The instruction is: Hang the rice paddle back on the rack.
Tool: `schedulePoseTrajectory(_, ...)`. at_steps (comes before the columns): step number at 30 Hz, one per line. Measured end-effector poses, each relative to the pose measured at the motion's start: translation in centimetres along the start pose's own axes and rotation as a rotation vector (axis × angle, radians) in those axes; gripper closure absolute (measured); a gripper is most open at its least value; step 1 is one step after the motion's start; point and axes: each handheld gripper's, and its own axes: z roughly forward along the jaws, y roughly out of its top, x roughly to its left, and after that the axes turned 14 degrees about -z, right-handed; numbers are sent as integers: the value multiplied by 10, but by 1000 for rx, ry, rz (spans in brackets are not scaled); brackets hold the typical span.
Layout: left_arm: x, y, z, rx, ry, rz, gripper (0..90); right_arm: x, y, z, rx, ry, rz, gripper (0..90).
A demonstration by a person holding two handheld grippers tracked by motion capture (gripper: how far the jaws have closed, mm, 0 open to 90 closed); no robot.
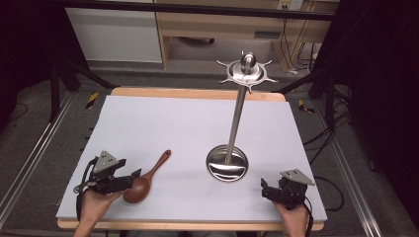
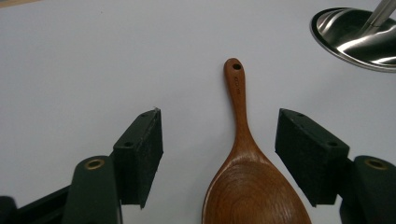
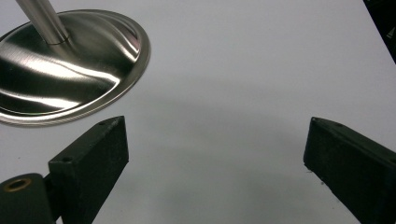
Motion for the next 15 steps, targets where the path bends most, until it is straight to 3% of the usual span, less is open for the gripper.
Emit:
schedulePoseTrajectory(9, -4, 9, 1, 16, -16, 1, 327, -1, -1, 0, 3, -6, 7, 71)
schedulePoseTrajectory(14, -10, 16, 3, 31, -28, 15, 341, 0, -1, -1, 0, -3, 4, 71)
schedulePoseTrajectory(15, -13, 19, 4, 39, -31, 33, 354, 0, -2, -1, -3, 0, 7, 71)
